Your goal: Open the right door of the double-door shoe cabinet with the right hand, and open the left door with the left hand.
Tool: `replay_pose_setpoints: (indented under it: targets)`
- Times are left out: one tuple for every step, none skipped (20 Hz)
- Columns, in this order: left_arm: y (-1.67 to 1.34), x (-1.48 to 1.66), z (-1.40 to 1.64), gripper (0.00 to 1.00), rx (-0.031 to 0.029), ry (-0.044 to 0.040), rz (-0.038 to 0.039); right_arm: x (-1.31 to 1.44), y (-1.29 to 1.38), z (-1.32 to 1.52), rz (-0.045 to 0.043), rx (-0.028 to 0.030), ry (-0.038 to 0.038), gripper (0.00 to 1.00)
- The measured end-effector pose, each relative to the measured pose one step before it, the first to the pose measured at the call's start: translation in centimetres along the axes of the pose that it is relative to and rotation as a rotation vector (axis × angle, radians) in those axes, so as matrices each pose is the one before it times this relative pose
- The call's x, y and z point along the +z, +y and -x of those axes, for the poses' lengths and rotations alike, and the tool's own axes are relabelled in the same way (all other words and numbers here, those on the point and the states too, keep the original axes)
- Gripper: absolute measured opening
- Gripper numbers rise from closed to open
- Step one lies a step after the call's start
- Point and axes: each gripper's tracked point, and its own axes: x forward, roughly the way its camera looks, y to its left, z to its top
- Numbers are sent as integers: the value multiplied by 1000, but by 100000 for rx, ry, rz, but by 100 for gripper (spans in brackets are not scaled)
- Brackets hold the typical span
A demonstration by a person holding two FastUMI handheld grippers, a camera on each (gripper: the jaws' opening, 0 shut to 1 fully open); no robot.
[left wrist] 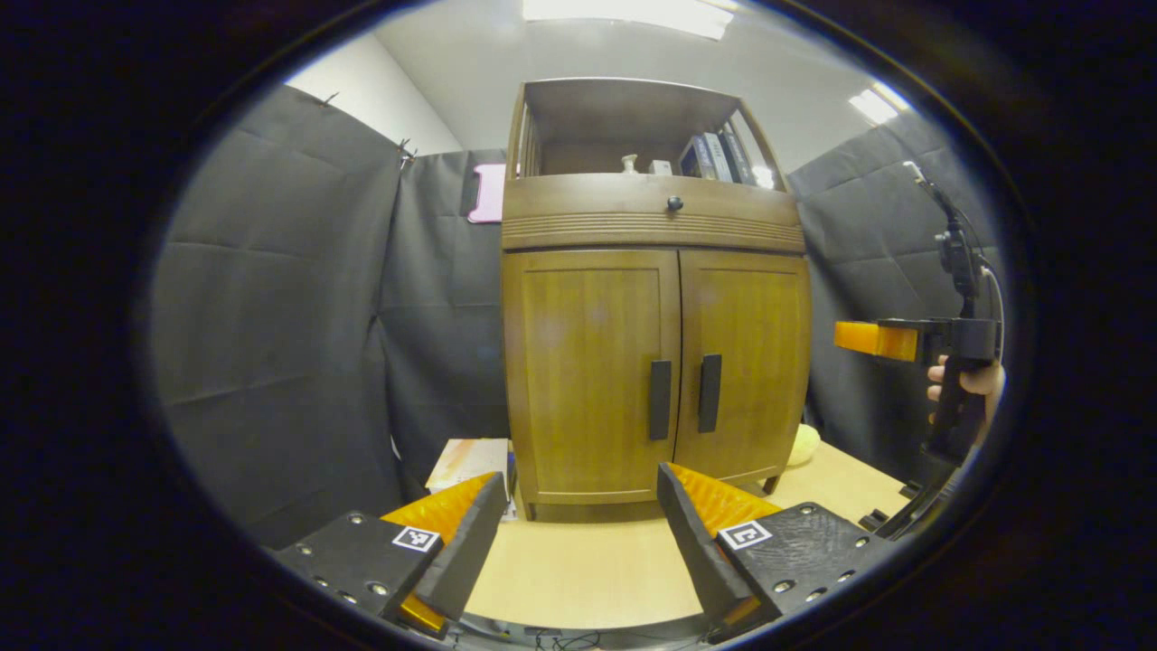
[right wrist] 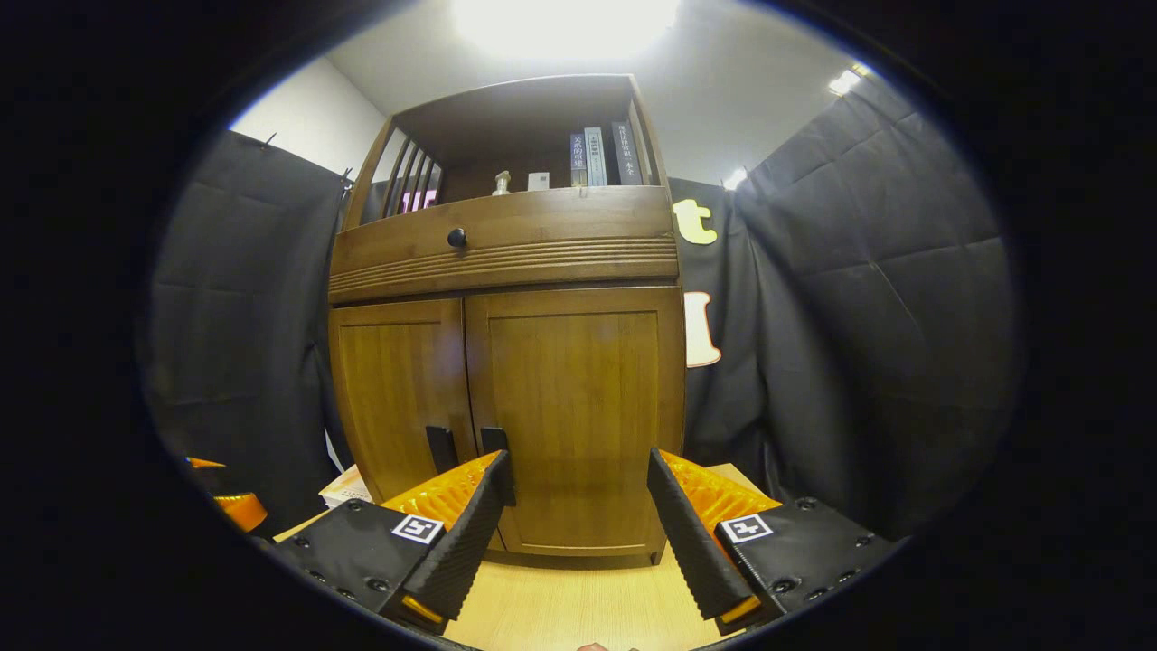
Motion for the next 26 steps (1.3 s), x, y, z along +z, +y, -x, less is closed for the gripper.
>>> replay_pose_setpoints:
  targets:
    - [19, -5, 86, 96, 114, 408, 808, 128, 128, -508, -551, 192, -68, 93]
    - [-10, -24, 5, 96, 91, 245, 530, 66, 161, -389, -981, 227, 37, 93]
    - [68, 12, -34, 95, 269, 311, 192, 97, 345, -494, -1120, 416, 71, 93]
    - [25, -82, 51, 96, 724, 614, -95, 2, 391, -666, -860, 395, 243, 95]
    - [67, 33, 59, 96, 667, 524, -238, -14, 340, -554, -501, -132, 382, 98]
    - [64, 111, 39, 96, 776, -12, -151, -78, 447, -625, -371, 269, 436, 98]
    - [14, -61, 11, 96, 919, -399, 306, 156, 523, -649, -525, 685, 78, 95]
    - [46, 7, -60, 96, 819, -284, 793, 181, 475, -696, -635, 825, -104, 93]
    - [125, -155, -9, 96, 991, 105, 1114, 126, 506, -659, -386, 679, -282, 93]
    - [167, -51, -33, 96, 1403, 472, 1075, -162, 643, -830, -205, 717, 195, 95]
    - [199, -62, -1, 96, 1911, 620, 894, -152, 477, -665, -143, 702, 540, 95]
    - [203, 11, -180, 96, 2071, 638, 780, -267, 488, -969, -390, 546, 688, 95]
    - [238, 209, 42, 96, 2885, 109, 660, -116, 481, -882, -599, 619, 655, 95]
    - [222, 366, -152, 96, 2774, -962, 698, -378, 474, -724, -643, 548, 685, 93]
    - [-22, 25, -319, 96, 1869, -733, 912, -362, 456, -863, -560, 398, 900, 93]
    - [36, 148, -263, 96, 1550, -227, 718, -509, 724, -1030, -327, 810, 1379, 93]
    - [369, -91, 58, 96, 1521, 35, 110, -617, 621, -927, -148, 918, 1486, 93]
    - [269, -18, -144, 96, 1730, 155, -456, -514, 471, -919, -70, 182, 1702, 93]
    - [354, -50, -43, 96, 1574, 248, -551, -434, 431, -727, 297, 273, 839, 93]
    - [309, 59, 8, 96, 1488, 75, -362, -278, 315, -763, 798, 29, 561, 93]
    - [314, -117, -40, 96, 1175, -132, 77, -120, 188, -802, 1116, -495, 531, 93]
    - [160, 20, -165, 96, 960, 145, 453, -428, 171, -761, 1021, -477, 936, 98]
    - [99, 28, -342, 96, 901, 251, 628, -553, 98, -565, 735, -86, 1399, 98]
    - [28, 111, -491, 96, 787, 205, 552, -771, 168, -668, 1009, 69, 1298, 98]
    - [-61, 31, -428, 96, 772, 138, 342, -444, -85, -643, 1824, -197, 729, 98]
    - [14, -47, -461, 96, 832, 247, 55, -756, -294, -652, 2039, -892, 773, 98]
